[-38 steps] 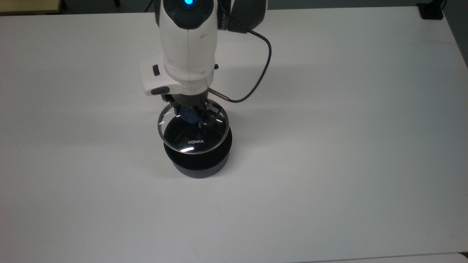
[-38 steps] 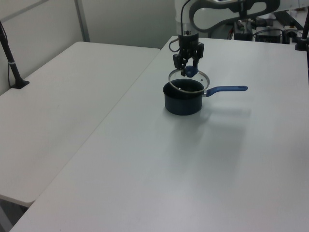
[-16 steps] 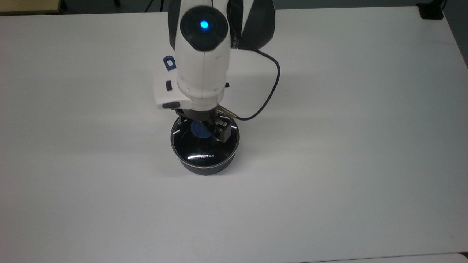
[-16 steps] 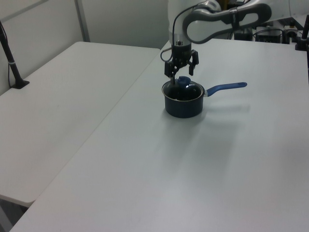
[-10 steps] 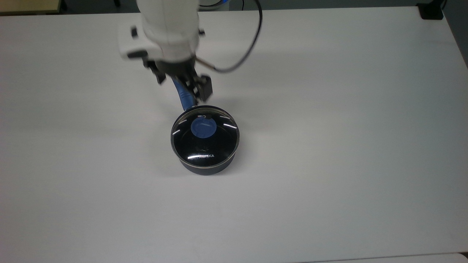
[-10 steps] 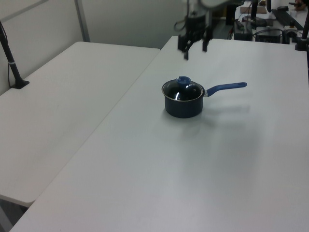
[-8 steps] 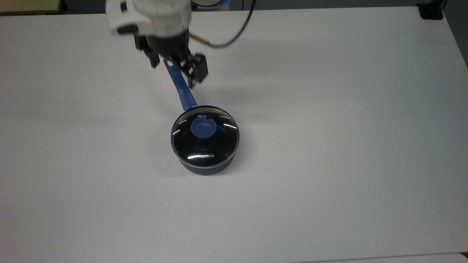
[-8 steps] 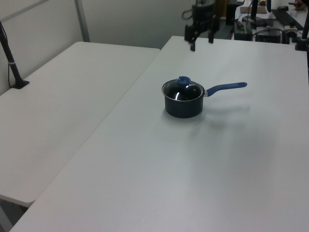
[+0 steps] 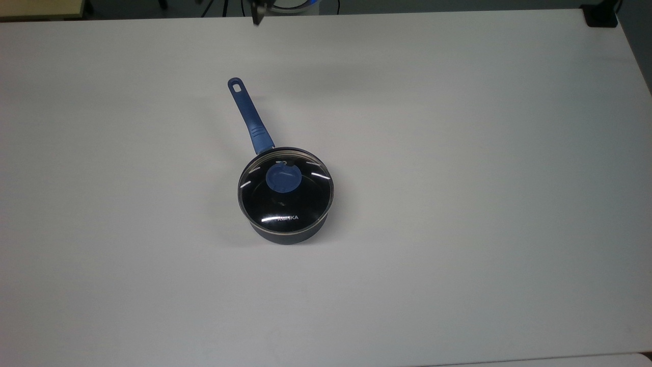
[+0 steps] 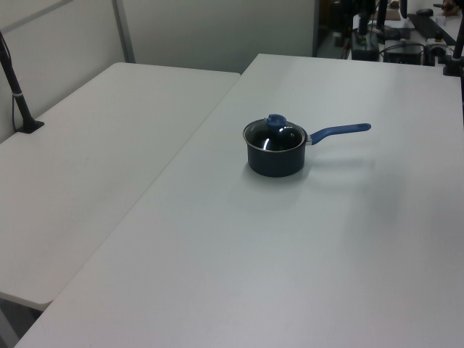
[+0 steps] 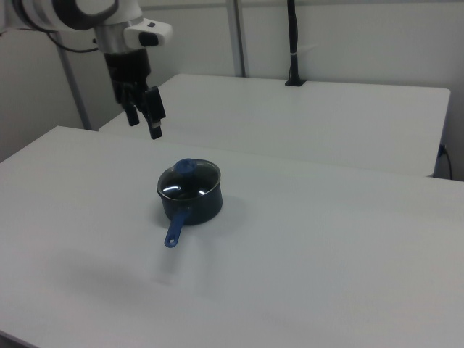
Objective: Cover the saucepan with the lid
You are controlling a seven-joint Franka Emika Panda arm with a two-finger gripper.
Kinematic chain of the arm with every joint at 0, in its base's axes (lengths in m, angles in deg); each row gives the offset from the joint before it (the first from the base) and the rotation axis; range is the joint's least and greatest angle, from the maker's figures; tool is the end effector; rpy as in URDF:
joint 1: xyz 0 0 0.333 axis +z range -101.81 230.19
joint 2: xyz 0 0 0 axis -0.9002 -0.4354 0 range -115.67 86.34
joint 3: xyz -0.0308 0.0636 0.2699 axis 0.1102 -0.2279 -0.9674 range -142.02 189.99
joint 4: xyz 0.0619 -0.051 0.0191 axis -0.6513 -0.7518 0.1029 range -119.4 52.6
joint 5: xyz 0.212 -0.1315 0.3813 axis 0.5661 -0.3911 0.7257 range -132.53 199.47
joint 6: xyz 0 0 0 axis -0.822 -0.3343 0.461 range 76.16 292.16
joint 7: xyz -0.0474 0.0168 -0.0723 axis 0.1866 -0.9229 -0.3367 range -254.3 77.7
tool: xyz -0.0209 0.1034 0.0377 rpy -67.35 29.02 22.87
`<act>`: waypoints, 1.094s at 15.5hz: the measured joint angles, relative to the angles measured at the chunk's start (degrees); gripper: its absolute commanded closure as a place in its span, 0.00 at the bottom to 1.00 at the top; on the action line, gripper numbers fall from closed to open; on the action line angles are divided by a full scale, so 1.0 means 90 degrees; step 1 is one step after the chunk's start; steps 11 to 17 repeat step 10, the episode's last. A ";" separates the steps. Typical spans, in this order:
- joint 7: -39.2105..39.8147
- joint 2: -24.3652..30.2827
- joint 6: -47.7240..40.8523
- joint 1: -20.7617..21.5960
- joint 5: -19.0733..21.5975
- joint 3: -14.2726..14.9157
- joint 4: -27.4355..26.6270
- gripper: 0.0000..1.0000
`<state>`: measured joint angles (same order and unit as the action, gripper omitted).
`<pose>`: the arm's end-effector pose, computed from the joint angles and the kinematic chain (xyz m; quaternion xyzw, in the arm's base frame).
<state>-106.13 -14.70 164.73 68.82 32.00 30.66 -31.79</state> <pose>0.6142 -0.0250 0.5935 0.9848 -0.1730 -0.0056 0.0138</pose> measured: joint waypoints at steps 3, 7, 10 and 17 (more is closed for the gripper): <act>0.0896 0.0171 0.0012 -0.0170 0.0000 -0.0101 -0.0206 0.00; 0.1820 0.0142 0.0257 -0.0662 0.0000 -0.0394 -0.0252 0.00; 0.1914 0.0108 0.0470 -0.0676 0.0000 -0.0430 -0.0265 0.00; 0.1914 0.0108 0.0470 -0.0676 0.0000 -0.0430 -0.0265 0.00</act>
